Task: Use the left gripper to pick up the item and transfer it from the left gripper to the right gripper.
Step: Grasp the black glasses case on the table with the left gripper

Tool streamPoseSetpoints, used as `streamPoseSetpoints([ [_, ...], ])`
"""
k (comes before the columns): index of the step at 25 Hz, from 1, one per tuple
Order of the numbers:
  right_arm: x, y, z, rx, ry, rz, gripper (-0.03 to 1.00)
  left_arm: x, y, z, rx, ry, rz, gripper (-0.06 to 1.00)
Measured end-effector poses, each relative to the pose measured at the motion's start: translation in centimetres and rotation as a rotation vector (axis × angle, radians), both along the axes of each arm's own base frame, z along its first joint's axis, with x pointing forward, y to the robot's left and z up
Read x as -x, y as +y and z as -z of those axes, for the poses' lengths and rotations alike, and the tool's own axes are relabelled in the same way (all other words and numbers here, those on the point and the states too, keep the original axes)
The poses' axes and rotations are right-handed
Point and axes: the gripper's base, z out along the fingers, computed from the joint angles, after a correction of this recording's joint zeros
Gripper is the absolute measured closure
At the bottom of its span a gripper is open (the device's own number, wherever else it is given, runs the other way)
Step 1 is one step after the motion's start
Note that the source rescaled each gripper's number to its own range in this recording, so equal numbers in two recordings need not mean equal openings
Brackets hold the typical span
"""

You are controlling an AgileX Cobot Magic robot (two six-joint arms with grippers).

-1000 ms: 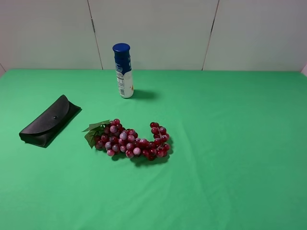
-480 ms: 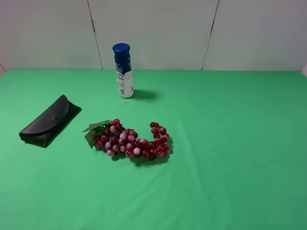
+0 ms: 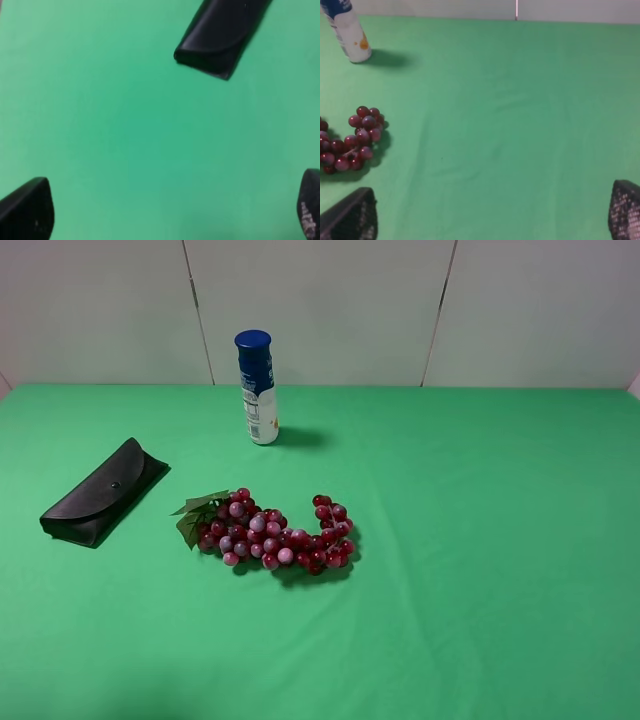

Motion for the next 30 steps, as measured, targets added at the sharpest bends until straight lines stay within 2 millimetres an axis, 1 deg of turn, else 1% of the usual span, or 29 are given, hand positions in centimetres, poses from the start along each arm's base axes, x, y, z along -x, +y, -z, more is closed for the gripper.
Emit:
streamPoseSetpoints([
  [7, 0.0, 0.0, 0.0, 0.000, 0.000, 0.000, -0.03, -4.7, 0.7, 1.2, 0.001, 0.165, 0.053, -0.01],
  [12, 0.0, 0.0, 0.0, 0.000, 0.000, 0.000, -0.03, -8.2, 1.2, 2.9, -0.007, 0.263, 0.117, -0.05],
  [16, 0.0, 0.0, 0.0, 0.000, 0.000, 0.000, -0.03, -10.8, 1.6, 4.4, -0.004, 0.346, 0.161, -0.06],
  [19, 0.0, 0.0, 0.0, 0.000, 0.000, 0.000, -0.03, -12.4, 1.8, 5.4, -0.006, 0.375, 0.186, -0.06],
  [25, 0.0, 0.0, 0.0, 0.000, 0.000, 0.000, -0.03, -14.6, 2.1, 7.4, -0.014, 0.413, 0.248, -0.06],
  [27, 0.0, 0.0, 0.0, 0.000, 0.000, 0.000, -0.03, -15.3, 1.9, 8.2, -0.026, 0.421, 0.276, -0.06],
  [30, 0.0, 0.0, 0.0, 0.000, 0.000, 0.000, -0.03, -16.3, 1.1, 9.3, -0.062, 0.433, 0.334, -0.06],
])
